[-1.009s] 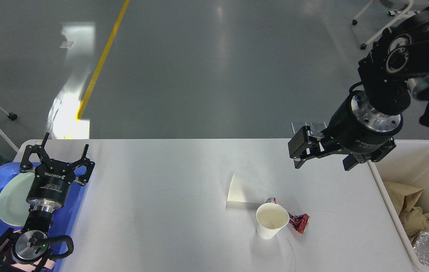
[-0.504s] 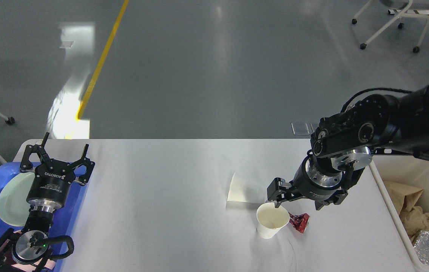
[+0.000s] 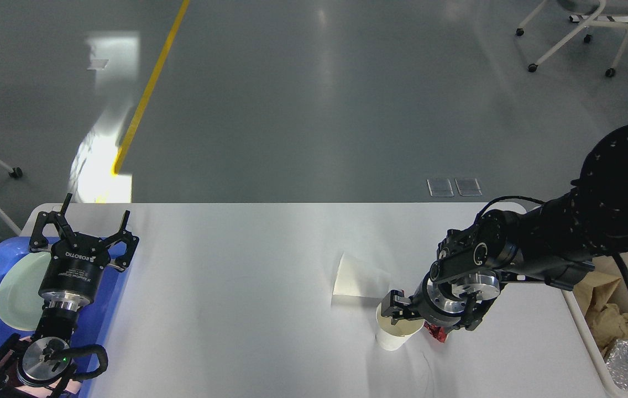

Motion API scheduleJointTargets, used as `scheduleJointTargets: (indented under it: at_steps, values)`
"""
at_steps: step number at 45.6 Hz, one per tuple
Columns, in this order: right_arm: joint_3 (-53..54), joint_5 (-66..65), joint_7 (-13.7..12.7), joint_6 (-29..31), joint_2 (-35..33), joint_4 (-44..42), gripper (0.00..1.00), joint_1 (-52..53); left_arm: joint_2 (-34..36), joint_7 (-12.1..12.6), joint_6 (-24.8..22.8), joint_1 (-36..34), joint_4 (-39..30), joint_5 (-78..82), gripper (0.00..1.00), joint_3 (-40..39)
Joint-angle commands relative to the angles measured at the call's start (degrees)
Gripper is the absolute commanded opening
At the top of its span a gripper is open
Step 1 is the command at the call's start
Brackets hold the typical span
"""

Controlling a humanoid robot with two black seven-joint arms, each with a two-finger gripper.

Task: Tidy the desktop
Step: 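Lower the right gripper onto the white paper cup and grasp it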

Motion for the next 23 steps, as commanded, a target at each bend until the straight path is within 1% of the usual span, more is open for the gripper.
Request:
scheduleJointTargets:
  at_steps: [1,4,6,7,11,13,15,18,21,23]
  values:
    - [0.06,0.03,-0.01,-0.73,0.03,-1.46,0.94,-1.8,-0.01,0.0,-0.04,0.0,0.0,0.0,0.97,0.0]
    - [0.06,0.12,-0.01,-0.73,0.03,-1.99,0.89,-2.06,-0.01,0.0,0.05,0.0,0.0,0.0,0.97,0.0]
    - [0.15,0.12,-0.01,-0.73,0.03,-2.16,0.84,-2.15,-0.01,0.0,-0.04,0.0,0.0,0.0,0.97,0.0]
    - [0.15,0.12,-0.01,-0.73,0.03,-2.16,0.8,-2.15,-0.01,0.0,0.05,0.0,0.0,0.0,0.97,0.0]
    - [0.15,0.2,-0.01,-0.64,0.03,-2.16,0.55,-2.24,-0.01,0.0,-0.04,0.0,0.0,0.0,0.97,0.0]
    - [0.15,1.08,-0.01,-0.64,0.03,-2.16,0.44,-2.24,-0.01,0.0,0.05,0.0,0.0,0.0,0.97,0.0]
    - [0.15,3.0,0.07,-0.55,0.03,-2.16,0.36,-2.24,-0.01,0.0,-0.04,0.0,0.0,0.0,0.97,0.0]
    - [0.06,7.13,0.08,-0.55,0.03,-2.16,0.31,-2.24,-0.01,0.0,-0.04,0.0,0.0,-0.08,0.97,0.0]
    - [-0.02,10.91,0.08,-0.2,0.03,-2.16,0.21,-2.24,-0.01,0.0,-0.04,0.0,0.0,0.0,0.97,0.0]
    - [-0.03,12.06,0.08,-0.2,0.03,-2.16,0.17,-2.24,-0.01,0.0,-0.04,0.0,0.0,0.0,0.97,0.0]
